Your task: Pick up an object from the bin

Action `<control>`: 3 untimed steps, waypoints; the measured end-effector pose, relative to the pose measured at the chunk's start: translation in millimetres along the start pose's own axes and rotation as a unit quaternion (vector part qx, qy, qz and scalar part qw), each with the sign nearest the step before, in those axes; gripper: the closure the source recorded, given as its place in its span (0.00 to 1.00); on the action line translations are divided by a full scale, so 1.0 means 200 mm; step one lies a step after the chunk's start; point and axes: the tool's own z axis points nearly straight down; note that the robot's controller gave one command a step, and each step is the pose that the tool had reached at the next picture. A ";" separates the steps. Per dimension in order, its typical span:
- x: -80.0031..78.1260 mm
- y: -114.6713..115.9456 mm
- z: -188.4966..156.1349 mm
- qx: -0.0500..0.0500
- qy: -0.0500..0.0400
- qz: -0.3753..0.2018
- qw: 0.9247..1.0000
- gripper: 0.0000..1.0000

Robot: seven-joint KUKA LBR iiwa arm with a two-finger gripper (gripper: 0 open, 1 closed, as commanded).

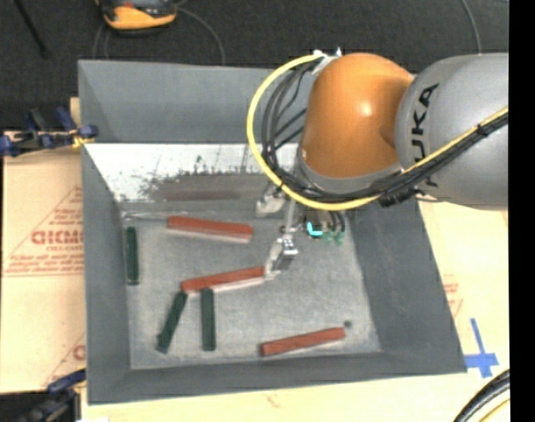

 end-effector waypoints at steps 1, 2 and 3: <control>-0.01 0.00 -0.02 0.000 -0.004 0.001 1.000 0.00; 0.06 0.03 0.20 -0.001 -0.007 0.018 1.000 0.00; 0.04 0.01 0.50 0.000 -0.006 0.006 1.000 0.00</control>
Offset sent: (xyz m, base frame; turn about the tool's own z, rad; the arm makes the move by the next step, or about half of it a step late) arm -0.0357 0.0174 -0.1032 0.0790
